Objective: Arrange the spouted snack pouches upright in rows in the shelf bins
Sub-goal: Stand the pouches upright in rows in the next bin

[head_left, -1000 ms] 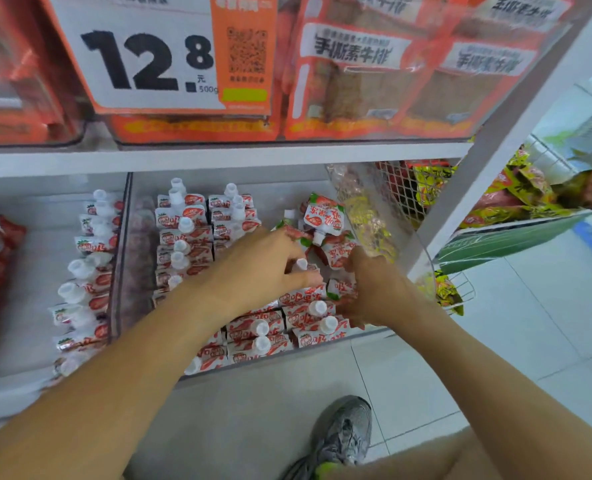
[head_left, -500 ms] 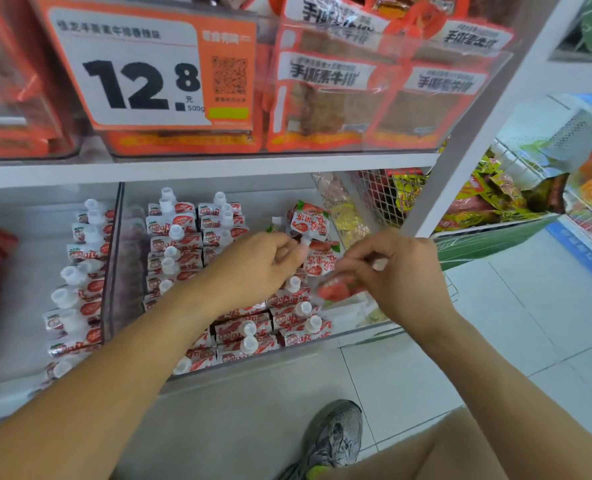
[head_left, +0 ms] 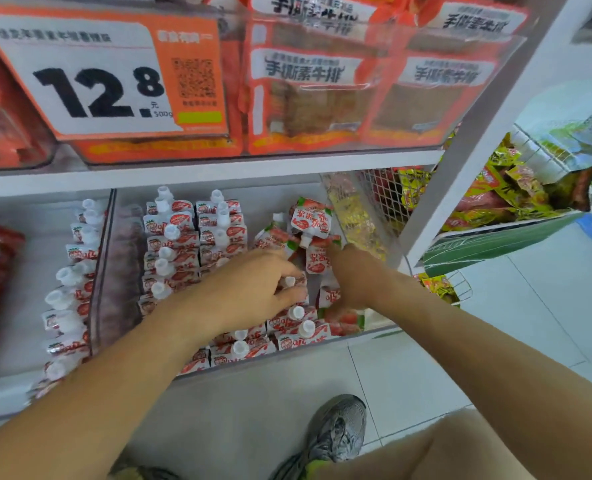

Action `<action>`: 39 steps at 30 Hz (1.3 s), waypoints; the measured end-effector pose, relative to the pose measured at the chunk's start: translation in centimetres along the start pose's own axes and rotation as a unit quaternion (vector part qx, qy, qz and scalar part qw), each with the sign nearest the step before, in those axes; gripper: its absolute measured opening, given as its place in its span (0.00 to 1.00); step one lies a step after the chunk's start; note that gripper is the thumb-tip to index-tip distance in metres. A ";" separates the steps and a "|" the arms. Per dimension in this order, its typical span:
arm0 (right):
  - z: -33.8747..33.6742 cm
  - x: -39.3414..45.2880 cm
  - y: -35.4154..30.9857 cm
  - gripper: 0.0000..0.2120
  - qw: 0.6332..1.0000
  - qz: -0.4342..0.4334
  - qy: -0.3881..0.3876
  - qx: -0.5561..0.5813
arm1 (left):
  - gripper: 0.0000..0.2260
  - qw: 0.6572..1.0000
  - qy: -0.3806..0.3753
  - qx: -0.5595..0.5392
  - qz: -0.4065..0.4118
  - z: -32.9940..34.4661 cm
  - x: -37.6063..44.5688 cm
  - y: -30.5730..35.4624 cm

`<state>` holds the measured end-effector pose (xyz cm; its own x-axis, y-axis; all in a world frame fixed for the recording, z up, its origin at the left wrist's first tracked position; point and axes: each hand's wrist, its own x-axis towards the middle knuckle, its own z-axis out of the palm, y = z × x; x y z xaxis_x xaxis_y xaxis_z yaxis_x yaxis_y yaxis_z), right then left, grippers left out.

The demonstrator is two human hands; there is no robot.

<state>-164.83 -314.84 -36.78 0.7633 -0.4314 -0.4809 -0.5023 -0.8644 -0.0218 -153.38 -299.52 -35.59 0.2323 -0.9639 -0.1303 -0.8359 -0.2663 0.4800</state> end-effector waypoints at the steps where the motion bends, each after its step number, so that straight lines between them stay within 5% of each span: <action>1: -0.2 0.0 0.0 0.52 1.000 -0.001 -0.002 0.006 | 0.17 1.000 0.003 -0.005 -0.003 0.1 -0.1 0.1; 6: -1.0 -1.4 -0.2 0.55 0.999 -0.008 0.024 0.041 | 0.17 0.998 0.025 -0.051 -0.004 0.1 -0.4 -0.2; 11: -2.7 -3.9 0.9 0.20 0.987 -0.038 0.134 0.077 | 0.18 0.997 0.018 -0.074 -0.017 -0.9 -0.3 -0.1; 15: -2.4 -3.8 0.8 0.14 0.904 -0.070 0.302 0.295 | 0.20 0.996 0.018 -0.078 -0.031 -1.1 0.0 -0.5; 19: -1.4 -1.6 -0.7 0.14 0.847 -0.048 0.319 0.423 | 0.26 0.983 0.113 -0.123 -0.077 -1.4 0.7 -0.8; 22: -0.4 -0.2 -1.5 0.12 0.846 -0.122 0.251 0.455 | 0.32 0.982 0.130 -0.123 -0.058 -1.8 1.2 -1.1; 26: -1.7 0.1 -0.4 0.13 0.824 -0.168 0.082 0.535 | 0.15 0.986 0.118 -0.102 -0.053 -2.5 1.4 -1.6; 31: -5.9 2.3 -0.7 0.13 0.913 -0.123 0.148 0.360 | 0.13 0.991 0.100 -0.050 -0.068 -3.3 0.8 -3.1; 36: -9.6 5.0 -0.4 0.27 0.945 -0.133 -0.120 0.273 | 0.12 0.994 0.061 -0.055 -0.076 -3.3 0.3 -3.3; 39: -8.8 7.6 -0.5 0.25 0.946 -0.131 -0.085 0.286 | 0.13 0.996 0.046 -0.033 -0.073 -2.9 0.0 -3.0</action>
<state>-155.25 -319.94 -32.70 0.8402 -0.1322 -0.5259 -0.4794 -0.6344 -0.6064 -149.41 -298.68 -34.52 0.3957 -0.9100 -0.1234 -0.7561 -0.3991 0.5186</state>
